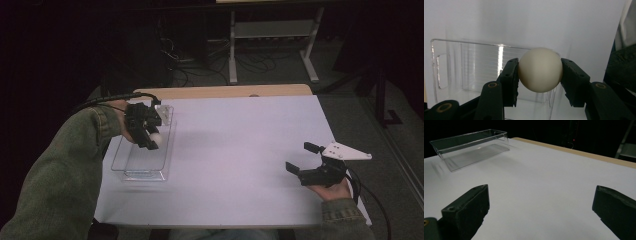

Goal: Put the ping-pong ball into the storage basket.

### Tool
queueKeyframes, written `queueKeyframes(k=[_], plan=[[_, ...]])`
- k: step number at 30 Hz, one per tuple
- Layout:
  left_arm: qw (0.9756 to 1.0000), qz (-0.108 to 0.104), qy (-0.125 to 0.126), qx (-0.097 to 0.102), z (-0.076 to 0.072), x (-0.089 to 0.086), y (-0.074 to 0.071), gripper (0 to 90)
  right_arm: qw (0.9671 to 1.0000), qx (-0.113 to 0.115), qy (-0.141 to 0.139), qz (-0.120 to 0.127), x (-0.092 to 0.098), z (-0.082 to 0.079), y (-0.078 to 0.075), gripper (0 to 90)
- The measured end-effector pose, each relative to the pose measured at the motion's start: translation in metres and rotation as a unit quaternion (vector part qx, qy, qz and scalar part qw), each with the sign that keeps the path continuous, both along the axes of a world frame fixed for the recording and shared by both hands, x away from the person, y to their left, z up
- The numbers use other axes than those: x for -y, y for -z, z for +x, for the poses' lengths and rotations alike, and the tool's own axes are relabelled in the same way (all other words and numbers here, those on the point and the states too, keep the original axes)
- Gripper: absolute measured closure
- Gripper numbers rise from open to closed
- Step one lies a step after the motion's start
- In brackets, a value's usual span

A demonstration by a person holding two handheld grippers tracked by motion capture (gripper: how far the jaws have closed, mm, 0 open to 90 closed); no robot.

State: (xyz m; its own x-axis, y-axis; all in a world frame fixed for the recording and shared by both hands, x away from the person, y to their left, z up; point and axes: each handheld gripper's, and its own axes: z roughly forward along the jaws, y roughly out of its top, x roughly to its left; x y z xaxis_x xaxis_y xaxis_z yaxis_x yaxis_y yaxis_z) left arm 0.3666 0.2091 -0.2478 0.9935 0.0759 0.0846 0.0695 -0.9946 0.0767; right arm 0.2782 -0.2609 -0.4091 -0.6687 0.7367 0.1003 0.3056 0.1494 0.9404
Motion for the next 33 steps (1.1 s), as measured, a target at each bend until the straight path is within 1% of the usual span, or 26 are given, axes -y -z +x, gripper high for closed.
queueKeyframes(k=[1,2,3,8,12,17,25,28,33], plan=[[1.0,0.005,-0.002,-0.004,0.0,-0.002,0.001,51.1,1.0,0.0,0.0,0.0,0.0,0.0,0.0,0.4],[1.0,0.005,-0.002,-0.004,0.0,-0.002,0.001,51.1,1.0,0.0,0.0,0.0,0.0,0.0,0.0,0.4],[0.9999,0.011,-0.003,-0.007,0.0,-0.003,0.002,51.0,1.0,0.0,0.0,-0.001,0.0,0.0,0.0,0.5],[0.9999,0.013,-0.004,-0.007,0.0,-0.005,0.003,51.0,1.0,0.0,0.001,0.0,0.0,0.0,0.0,0.4],[0.9998,0.019,-0.005,-0.01,0.0,-0.008,0.005,51.0,1.0,0.0,0.0,-0.001,0.0,0.0,0.0,0.5],[0.9998,0.021,-0.003,-0.006,0.0,-0.008,0.007,51.1,1.0,0.0,0.0,-0.002,0.0,0.0,0.0,0.5],[0.9996,0.028,0.004,-0.008,0.0,-0.006,0.017,51.1,1.0,0.0,-0.001,-0.002,0.0,0.0,0.0,0.5],[0.9996,0.027,0.004,-0.007,0.001,-0.006,0.02,51.1,1.0,0.0,-0.001,-0.003,0.0,0.0,0.0,0.5],[0.9996,0.024,0.005,-0.014,0.003,-0.006,0.03,51.1,1.0,-0.001,0.001,-0.003,0.001,0.0,0.0,0.5]])
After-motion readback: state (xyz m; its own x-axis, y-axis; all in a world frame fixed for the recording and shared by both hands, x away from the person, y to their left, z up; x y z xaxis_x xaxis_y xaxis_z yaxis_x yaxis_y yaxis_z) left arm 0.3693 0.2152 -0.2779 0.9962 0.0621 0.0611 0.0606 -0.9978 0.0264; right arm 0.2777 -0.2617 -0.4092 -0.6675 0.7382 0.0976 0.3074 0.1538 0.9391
